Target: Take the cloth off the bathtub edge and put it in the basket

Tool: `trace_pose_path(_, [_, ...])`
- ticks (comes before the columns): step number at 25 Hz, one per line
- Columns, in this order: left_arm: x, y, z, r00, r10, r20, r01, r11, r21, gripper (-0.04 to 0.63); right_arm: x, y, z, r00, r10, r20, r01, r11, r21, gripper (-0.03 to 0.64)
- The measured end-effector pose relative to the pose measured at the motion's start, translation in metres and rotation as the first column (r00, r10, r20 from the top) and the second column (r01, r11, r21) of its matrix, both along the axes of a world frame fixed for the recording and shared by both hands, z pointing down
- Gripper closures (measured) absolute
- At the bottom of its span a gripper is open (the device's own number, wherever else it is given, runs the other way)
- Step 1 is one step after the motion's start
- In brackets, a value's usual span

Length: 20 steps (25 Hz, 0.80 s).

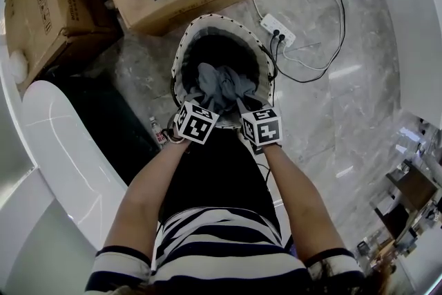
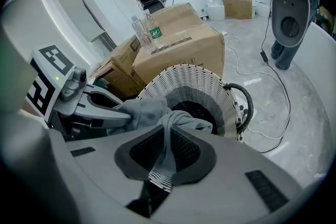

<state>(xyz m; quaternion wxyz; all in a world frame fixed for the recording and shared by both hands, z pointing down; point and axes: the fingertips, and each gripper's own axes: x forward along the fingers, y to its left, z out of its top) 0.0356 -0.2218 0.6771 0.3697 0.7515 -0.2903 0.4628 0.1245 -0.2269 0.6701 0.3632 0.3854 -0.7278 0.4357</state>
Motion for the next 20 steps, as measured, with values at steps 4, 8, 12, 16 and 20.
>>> trace_pose_path(4, [-0.003,-0.005,0.006,0.999,0.005,0.045,-0.005,1.000,0.001,0.543,-0.002,-0.001,0.003,1.000,0.010,0.009,-0.010,1.000,-0.014,0.561])
trace_pose_path(8, [-0.008,-0.007,0.012,0.996,-0.001,0.092,0.001,1.000,-0.003,0.543,-0.003,0.001,0.007,1.000,-0.001,-0.005,0.001,0.999,-0.035,0.560])
trace_pose_path(12, [-0.012,-0.005,0.015,0.993,-0.010,0.120,0.011,1.000,-0.009,0.541,-0.003,0.003,0.005,1.000,0.007,0.014,-0.007,0.999,-0.041,0.560])
trace_pose_path(16, [-0.016,-0.003,0.014,0.990,-0.026,0.136,0.028,1.000,-0.010,0.541,-0.007,-0.002,-0.005,0.999,0.008,0.044,-0.007,1.000,-0.016,0.560])
trace_pose_path(20, [-0.019,-0.001,0.011,0.987,-0.053,0.154,0.055,0.998,-0.006,0.541,-0.012,-0.001,-0.010,0.998,-0.001,0.062,0.003,1.000,-0.018,0.560])
